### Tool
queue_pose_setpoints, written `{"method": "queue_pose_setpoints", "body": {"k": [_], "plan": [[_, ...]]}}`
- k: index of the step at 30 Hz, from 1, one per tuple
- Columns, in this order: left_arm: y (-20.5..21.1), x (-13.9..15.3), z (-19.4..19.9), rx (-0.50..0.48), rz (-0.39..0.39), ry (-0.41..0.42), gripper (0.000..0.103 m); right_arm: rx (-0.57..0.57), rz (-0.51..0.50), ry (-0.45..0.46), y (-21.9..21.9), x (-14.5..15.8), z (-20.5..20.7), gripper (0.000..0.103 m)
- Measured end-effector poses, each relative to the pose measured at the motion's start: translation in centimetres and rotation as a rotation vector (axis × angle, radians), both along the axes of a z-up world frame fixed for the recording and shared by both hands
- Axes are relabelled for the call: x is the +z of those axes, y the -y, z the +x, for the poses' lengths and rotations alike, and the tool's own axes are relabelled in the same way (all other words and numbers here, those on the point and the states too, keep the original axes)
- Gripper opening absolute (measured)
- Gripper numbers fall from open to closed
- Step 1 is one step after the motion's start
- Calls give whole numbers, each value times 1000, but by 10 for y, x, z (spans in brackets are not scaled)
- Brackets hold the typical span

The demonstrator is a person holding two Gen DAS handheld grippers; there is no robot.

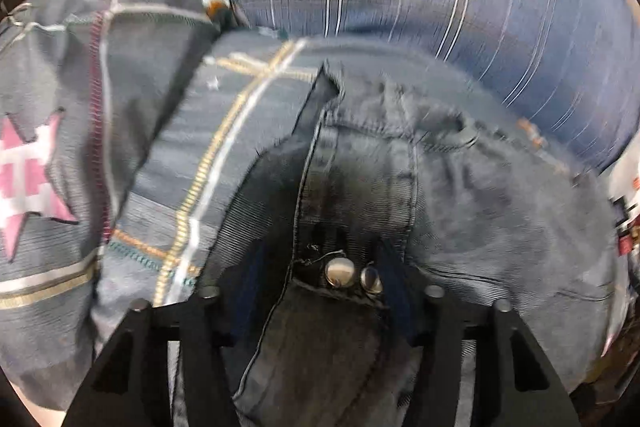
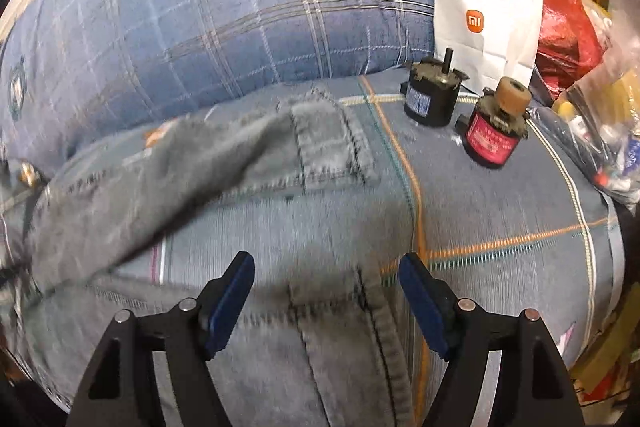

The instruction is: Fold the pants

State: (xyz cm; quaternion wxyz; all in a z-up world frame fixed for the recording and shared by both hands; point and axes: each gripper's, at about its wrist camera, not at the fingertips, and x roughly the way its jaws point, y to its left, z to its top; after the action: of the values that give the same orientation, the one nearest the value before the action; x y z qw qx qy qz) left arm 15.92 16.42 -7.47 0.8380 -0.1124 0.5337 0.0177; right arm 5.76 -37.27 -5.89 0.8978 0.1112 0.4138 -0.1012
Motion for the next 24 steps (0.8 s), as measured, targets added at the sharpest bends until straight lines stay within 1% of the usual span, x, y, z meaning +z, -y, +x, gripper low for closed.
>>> {"method": "queue_pose_setpoints", "body": {"k": [1, 3, 5, 7, 9, 11, 12, 13, 14, 15, 16, 18, 21, 22, 23, 24], "plan": [[1, -3, -1, -2, 0, 2, 36, -14, 18, 6, 7, 2, 5, 78], [1, -5, 0, 12, 5, 2, 34, -43, 63, 14, 21, 2, 19, 78], [3, -5, 0, 4, 23, 6, 33, -86, 107, 7, 40, -2, 42, 78], [2, -2, -4, -2, 34, 11, 30, -116, 111, -12, 51, -5, 62, 78], [1, 2, -6, 7, 23, 23, 29, -120, 98, -42, 56, -10, 82, 77], [-2, 7, -8, 24, 16, 46, 28, -98, 78, -90, 54, -17, 100, 67], [-4, 10, -8, 35, 5, 56, 28, -77, 49, -150, 48, -25, 110, 50], [-6, 13, -9, 45, -5, 63, 28, -66, 37, -183, 45, -31, 114, 37], [-7, 14, -10, 54, -8, 68, 28, -55, 0, -188, 39, -31, 116, 33], [-8, 15, -11, 62, -7, 72, 28, -47, -43, -199, 33, -28, 117, 24], [-9, 15, -11, 67, -8, 73, 28, -46, -63, -200, 30, -25, 116, 16], [-13, 18, -15, 93, -27, 88, 28, -47, -99, -178, 24, -9, 110, 16], [-14, 22, -22, 112, -22, 117, 28, -46, -150, -125, 15, 15, 92, 16], [-14, 17, -22, 115, -22, 103, 28, -51, -163, -117, 13, 17, 85, 16], [-15, 10, -20, 123, -27, 83, 29, -51, -169, -133, 13, 12, 83, 16], [-18, 3, -19, 138, -40, 56, 29, -48, -165, -178, 15, -1, 82, 16]]}}
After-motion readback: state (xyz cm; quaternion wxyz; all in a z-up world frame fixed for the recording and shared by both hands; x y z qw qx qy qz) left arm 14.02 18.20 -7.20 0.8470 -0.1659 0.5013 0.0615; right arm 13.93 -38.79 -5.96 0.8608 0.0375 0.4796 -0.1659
